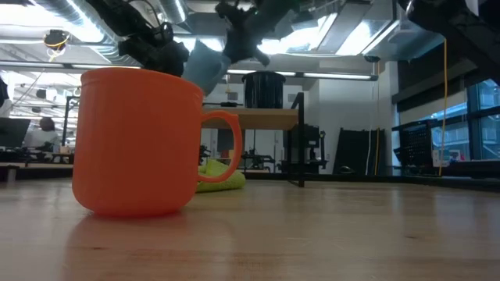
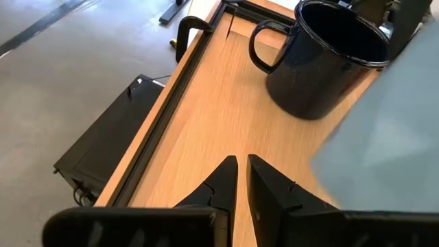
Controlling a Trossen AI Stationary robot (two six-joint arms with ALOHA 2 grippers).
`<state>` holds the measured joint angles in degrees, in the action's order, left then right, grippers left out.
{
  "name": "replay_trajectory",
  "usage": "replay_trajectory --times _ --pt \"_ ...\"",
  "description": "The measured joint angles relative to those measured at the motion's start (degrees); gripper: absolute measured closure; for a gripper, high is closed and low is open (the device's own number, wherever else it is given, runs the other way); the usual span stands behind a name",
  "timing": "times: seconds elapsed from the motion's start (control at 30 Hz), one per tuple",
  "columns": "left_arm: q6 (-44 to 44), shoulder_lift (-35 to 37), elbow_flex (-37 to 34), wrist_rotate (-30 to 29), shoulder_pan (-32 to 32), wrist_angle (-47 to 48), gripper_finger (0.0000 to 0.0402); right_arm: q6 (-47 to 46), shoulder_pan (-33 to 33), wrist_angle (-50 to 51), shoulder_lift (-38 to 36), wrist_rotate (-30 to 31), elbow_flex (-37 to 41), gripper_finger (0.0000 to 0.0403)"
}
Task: Stack small to large cups/mugs on shelf
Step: Put the blue mug on the shelf
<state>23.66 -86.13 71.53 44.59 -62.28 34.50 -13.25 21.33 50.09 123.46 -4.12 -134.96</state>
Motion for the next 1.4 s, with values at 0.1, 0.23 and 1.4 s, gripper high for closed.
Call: replay_trajectory --times 0.1,0.23,1.4 --pt "0.0 0.0 0.0 0.0 0.2 -0.1 0.0374 0.0 0.6 -4.3 -2.0 0.0 0.0 0.0366" --pt "-0.1 0.0 0.0 0.0 0.4 -0.4 0.0374 -0.3 1.1 -3.8 -3.3 0.0 -0.2 0.0366" --pt "-0.6 6.8 0.1 7.4 -0.9 6.2 0.0374 -1.5 -8.9 16.3 -2.6 -1.7 0.4 0.0366"
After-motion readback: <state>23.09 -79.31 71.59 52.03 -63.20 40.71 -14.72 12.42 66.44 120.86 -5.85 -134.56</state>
